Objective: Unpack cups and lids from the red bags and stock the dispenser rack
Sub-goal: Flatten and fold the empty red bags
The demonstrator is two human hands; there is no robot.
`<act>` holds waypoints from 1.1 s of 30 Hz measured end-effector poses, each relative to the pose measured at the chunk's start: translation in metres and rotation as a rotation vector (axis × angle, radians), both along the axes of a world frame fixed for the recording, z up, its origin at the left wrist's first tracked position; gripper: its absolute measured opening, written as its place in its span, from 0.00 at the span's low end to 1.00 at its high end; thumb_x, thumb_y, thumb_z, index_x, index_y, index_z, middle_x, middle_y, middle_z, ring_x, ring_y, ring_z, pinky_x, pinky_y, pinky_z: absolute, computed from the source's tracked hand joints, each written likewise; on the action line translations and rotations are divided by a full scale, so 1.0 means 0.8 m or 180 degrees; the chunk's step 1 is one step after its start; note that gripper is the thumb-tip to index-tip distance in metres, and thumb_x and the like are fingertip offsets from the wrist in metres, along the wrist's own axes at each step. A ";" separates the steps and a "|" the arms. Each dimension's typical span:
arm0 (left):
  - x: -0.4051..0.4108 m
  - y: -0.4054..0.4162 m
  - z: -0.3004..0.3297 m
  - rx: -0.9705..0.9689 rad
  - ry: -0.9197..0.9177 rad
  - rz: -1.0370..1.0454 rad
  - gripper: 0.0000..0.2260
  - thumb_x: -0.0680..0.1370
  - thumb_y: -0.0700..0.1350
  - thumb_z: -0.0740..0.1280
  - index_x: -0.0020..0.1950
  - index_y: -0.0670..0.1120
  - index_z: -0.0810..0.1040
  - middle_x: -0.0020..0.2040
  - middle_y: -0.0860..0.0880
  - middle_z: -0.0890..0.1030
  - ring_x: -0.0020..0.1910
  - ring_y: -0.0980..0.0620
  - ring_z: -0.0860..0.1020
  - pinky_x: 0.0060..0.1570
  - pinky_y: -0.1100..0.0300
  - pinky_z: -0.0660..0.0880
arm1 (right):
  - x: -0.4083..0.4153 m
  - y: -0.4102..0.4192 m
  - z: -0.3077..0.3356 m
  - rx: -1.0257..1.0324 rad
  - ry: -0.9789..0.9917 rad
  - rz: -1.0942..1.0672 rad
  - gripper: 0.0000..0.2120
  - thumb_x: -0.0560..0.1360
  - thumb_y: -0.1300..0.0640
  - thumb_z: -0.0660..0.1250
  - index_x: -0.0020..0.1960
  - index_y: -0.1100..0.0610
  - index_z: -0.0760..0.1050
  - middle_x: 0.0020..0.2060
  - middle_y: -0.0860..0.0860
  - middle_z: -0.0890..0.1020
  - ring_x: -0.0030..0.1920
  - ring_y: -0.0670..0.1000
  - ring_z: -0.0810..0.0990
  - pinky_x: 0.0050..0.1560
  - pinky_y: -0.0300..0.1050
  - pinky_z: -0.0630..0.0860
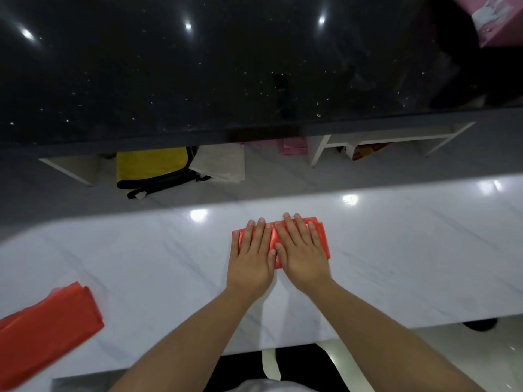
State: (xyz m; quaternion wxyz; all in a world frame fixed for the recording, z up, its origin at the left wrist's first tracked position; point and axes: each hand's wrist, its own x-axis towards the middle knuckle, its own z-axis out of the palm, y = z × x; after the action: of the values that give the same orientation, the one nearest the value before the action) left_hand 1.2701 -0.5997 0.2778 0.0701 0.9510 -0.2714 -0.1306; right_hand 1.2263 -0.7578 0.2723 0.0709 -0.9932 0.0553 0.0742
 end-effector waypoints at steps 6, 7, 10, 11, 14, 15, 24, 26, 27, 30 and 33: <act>0.005 -0.004 0.001 -0.0035 -0.0011 0.0043 0.27 0.85 0.55 0.39 0.82 0.49 0.38 0.82 0.50 0.36 0.80 0.49 0.33 0.79 0.44 0.39 | 0.009 -0.006 -0.001 0.0074 0.0027 0.0005 0.27 0.86 0.42 0.42 0.83 0.49 0.45 0.82 0.49 0.44 0.81 0.52 0.40 0.79 0.59 0.44; 0.005 -0.004 0.001 -0.0047 -0.0011 0.0039 0.27 0.85 0.55 0.39 0.83 0.49 0.38 0.82 0.50 0.37 0.80 0.49 0.33 0.79 0.44 0.39 | 0.008 -0.007 0.000 0.0081 0.0037 0.0001 0.27 0.86 0.42 0.42 0.83 0.48 0.45 0.82 0.49 0.45 0.81 0.53 0.40 0.80 0.59 0.44; 0.005 0.000 -0.001 -0.0072 -0.0017 0.0055 0.27 0.86 0.56 0.42 0.83 0.48 0.41 0.83 0.50 0.39 0.81 0.49 0.35 0.79 0.45 0.39 | 0.006 -0.013 0.002 0.0073 0.0068 -0.0139 0.27 0.85 0.39 0.42 0.82 0.45 0.45 0.82 0.48 0.45 0.81 0.52 0.39 0.80 0.60 0.44; 0.006 0.002 -0.001 -0.0067 -0.0006 0.0071 0.27 0.86 0.56 0.43 0.83 0.48 0.42 0.83 0.50 0.40 0.81 0.49 0.36 0.79 0.45 0.40 | 0.005 -0.019 0.003 0.0081 0.0103 -0.0214 0.28 0.85 0.38 0.41 0.82 0.44 0.45 0.82 0.48 0.45 0.81 0.52 0.38 0.80 0.60 0.43; 0.006 0.004 -0.001 -0.0048 0.0021 0.0097 0.28 0.86 0.57 0.44 0.83 0.48 0.43 0.83 0.48 0.41 0.81 0.47 0.36 0.79 0.45 0.41 | 0.001 -0.034 0.007 0.0076 0.0261 -0.0323 0.28 0.84 0.36 0.37 0.82 0.42 0.40 0.82 0.47 0.40 0.80 0.52 0.33 0.80 0.60 0.40; 0.006 0.003 0.000 -0.0044 0.0052 0.0109 0.28 0.86 0.57 0.44 0.83 0.49 0.42 0.83 0.48 0.41 0.81 0.47 0.36 0.79 0.45 0.41 | 0.000 -0.036 0.009 0.0096 0.0303 -0.0349 0.28 0.83 0.36 0.37 0.81 0.41 0.38 0.81 0.47 0.38 0.80 0.52 0.31 0.79 0.60 0.39; 0.000 0.032 0.013 0.0116 0.0175 0.0112 0.29 0.85 0.59 0.43 0.83 0.46 0.40 0.83 0.46 0.38 0.81 0.47 0.35 0.79 0.47 0.39 | -0.021 -0.049 0.039 0.0450 0.0446 -0.0569 0.28 0.85 0.43 0.44 0.83 0.48 0.44 0.82 0.52 0.43 0.81 0.53 0.40 0.81 0.54 0.44; -0.002 0.043 0.020 -0.0133 0.0157 0.0162 0.30 0.86 0.58 0.47 0.83 0.46 0.46 0.83 0.45 0.43 0.82 0.46 0.39 0.80 0.49 0.41 | -0.019 -0.045 0.051 0.0775 0.0220 -0.0721 0.27 0.84 0.49 0.55 0.81 0.52 0.54 0.81 0.55 0.54 0.81 0.56 0.51 0.79 0.53 0.54; -0.004 0.049 0.024 -0.0267 0.0127 0.0273 0.29 0.85 0.58 0.50 0.83 0.44 0.51 0.83 0.44 0.48 0.82 0.44 0.44 0.80 0.49 0.45 | -0.020 -0.043 0.057 0.0953 0.0110 -0.0862 0.28 0.83 0.52 0.60 0.80 0.53 0.58 0.80 0.56 0.58 0.79 0.57 0.57 0.77 0.53 0.58; -0.014 0.063 0.033 -0.0639 -0.0127 0.0844 0.23 0.82 0.53 0.62 0.73 0.41 0.68 0.73 0.41 0.68 0.69 0.40 0.65 0.72 0.45 0.65 | -0.025 -0.039 0.067 0.1369 -0.0061 -0.1347 0.29 0.79 0.57 0.66 0.78 0.55 0.63 0.73 0.57 0.68 0.71 0.59 0.67 0.72 0.52 0.65; -0.018 0.063 0.040 -0.0814 0.0015 0.1180 0.18 0.81 0.51 0.66 0.65 0.42 0.73 0.62 0.44 0.74 0.58 0.44 0.70 0.60 0.51 0.71 | -0.028 -0.033 0.073 0.1648 -0.0108 -0.1696 0.31 0.77 0.60 0.68 0.78 0.56 0.63 0.67 0.59 0.72 0.66 0.61 0.71 0.68 0.52 0.69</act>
State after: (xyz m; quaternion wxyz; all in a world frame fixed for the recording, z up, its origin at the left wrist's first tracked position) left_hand 1.2554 -0.5490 0.3101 0.2134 0.9677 -0.1062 -0.0823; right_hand 1.2041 -0.7841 0.3309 0.3375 -0.8942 0.2902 0.0483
